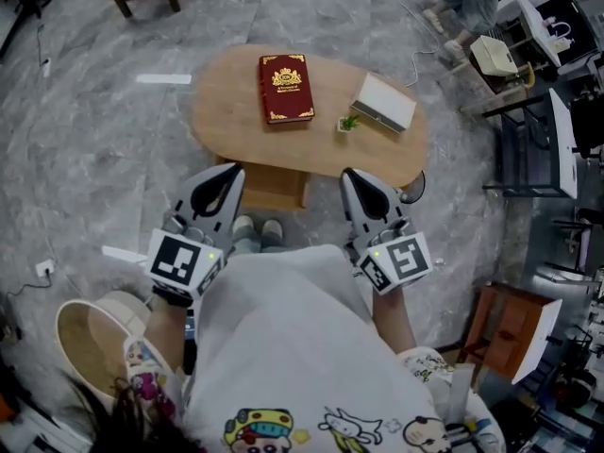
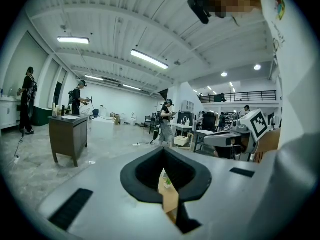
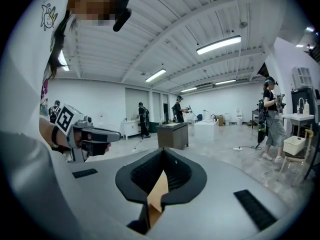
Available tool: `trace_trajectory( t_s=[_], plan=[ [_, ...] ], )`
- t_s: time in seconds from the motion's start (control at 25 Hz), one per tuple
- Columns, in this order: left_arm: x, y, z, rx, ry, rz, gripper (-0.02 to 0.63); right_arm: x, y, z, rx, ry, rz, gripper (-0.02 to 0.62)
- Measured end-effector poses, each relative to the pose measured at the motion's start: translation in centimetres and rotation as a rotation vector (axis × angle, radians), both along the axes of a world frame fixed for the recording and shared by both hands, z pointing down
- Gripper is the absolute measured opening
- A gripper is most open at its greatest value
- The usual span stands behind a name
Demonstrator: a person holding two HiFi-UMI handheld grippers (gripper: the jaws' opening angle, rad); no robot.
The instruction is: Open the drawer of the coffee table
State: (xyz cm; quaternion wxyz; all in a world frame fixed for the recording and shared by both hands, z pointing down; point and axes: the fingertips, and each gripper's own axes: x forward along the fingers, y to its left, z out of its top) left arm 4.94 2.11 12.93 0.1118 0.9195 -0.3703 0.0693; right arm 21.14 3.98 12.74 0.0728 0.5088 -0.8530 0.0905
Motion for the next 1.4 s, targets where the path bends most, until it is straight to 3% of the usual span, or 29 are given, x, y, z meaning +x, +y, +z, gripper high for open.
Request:
trace_trajectory(
  t_s=[1.4],
  plan=[
    [-0.7, 0.64, 1.1, -0.018, -0.038, 0.027, 0.003, -0.46, 0.6, 0.81, -0.02, -0.003, 0.03, -0.002]
  ],
)
